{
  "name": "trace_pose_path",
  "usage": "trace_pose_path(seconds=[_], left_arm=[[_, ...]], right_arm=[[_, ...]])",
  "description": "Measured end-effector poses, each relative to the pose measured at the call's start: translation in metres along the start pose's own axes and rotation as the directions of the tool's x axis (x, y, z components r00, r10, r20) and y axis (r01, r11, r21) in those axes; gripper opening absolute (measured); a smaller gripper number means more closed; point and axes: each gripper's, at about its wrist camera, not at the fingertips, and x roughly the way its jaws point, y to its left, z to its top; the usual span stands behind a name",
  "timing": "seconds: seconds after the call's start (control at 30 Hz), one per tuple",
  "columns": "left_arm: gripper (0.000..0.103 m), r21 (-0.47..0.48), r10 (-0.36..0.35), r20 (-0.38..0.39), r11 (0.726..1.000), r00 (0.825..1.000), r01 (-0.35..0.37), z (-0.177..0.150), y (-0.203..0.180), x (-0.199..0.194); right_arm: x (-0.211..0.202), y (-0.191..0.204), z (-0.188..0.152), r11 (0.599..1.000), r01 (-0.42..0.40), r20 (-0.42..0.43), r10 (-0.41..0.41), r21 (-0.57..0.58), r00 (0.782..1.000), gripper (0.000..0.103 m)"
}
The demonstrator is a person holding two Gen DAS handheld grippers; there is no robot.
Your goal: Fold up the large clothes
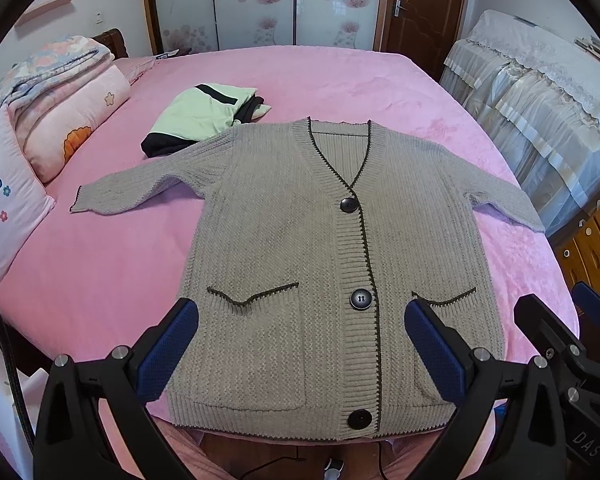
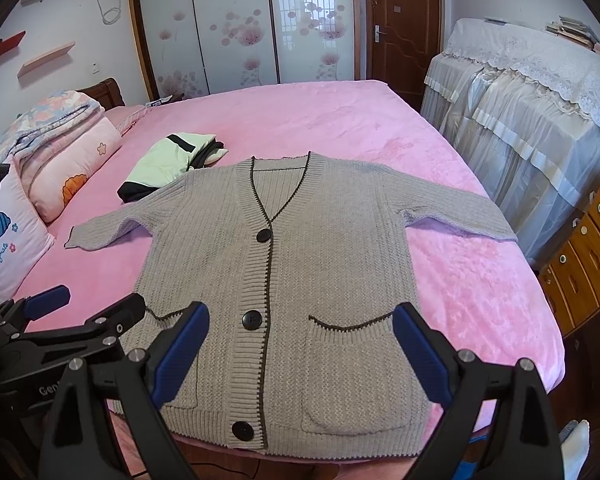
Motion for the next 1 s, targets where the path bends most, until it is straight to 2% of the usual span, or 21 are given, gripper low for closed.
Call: trace_pose_path(seconds=[0.2, 1.0], left_arm=[[0.102, 0.003, -0.003, -0.001, 1.0, 1.0, 0.003, 0.001, -0.001, -0.002], [0.102, -0.003, -0.004, -0.014, 1.0, 1.0, 0.004, 0.005, -0.003, 0.003]], right_arm=[[0.0, -0.006, 0.003, 1.0, -0.021, -0.008, 0.021, 0.023, 1.0, 0.094], [0.004, -0.009, 0.005, 1.0, -0.017, -0.002, 0.017, 0.006, 1.0, 0.094]])
